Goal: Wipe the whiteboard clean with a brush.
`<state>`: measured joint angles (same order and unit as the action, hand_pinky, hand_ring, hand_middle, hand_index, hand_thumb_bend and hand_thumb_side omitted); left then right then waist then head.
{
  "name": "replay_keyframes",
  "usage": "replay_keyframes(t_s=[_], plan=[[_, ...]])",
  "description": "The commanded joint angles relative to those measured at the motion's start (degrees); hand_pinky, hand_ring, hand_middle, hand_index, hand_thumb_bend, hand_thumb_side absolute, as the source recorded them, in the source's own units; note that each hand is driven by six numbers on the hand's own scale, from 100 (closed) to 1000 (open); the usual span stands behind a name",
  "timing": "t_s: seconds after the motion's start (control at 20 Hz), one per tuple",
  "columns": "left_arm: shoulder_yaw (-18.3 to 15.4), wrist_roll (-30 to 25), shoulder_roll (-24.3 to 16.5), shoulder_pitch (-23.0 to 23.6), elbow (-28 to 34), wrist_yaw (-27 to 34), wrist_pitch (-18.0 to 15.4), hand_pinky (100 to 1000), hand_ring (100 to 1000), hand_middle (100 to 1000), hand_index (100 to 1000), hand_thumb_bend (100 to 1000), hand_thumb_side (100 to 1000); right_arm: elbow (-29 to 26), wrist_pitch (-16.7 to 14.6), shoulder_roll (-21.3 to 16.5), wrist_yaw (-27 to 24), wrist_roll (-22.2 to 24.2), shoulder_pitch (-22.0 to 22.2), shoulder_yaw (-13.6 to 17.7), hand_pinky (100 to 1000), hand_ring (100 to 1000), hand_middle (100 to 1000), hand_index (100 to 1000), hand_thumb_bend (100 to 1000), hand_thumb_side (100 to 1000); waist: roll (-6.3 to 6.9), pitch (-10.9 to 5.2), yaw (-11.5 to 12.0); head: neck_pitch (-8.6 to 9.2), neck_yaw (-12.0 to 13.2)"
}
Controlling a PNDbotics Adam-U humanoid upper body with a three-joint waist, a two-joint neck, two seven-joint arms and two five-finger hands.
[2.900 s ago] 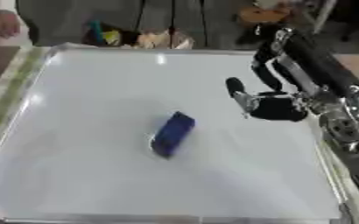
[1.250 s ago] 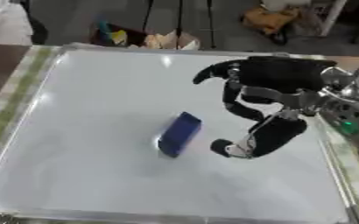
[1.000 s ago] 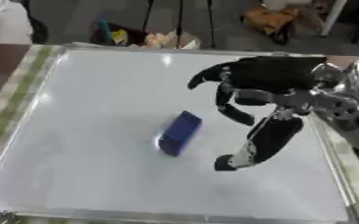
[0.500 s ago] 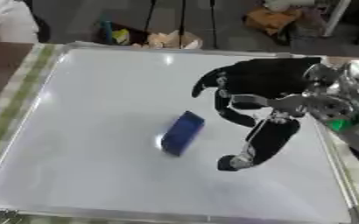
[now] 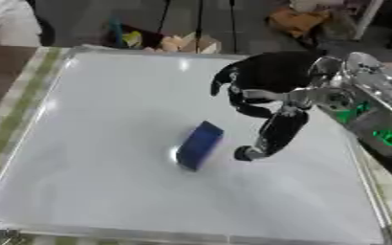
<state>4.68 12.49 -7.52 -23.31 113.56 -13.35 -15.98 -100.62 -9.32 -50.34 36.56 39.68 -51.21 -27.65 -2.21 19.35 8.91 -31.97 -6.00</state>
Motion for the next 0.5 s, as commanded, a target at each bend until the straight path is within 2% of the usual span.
replay_keyframes(t_s=[0.05,0.5], plan=[[0.4,-0.3,-0.5,-0.6,1.0,0.3,-0.1,436,787,694,657,100,914,3.1,-1.8,-0.2,0.0,-0.8,-1.8,0.1,870,943,845,148,480,407,-0.03,-1.09,0.1,-0.19,-0.2],[0.4,-0.4,-0.6,-0.6,1.0,0.3,0.0,435,787,690,655,100,915,8.3,-5.1,1.5,-1.5,-0.7,-4.3,-1.0,863,934,831,142,456,386,-0.44,-0.81,0.4,-0.13,-0.2]])
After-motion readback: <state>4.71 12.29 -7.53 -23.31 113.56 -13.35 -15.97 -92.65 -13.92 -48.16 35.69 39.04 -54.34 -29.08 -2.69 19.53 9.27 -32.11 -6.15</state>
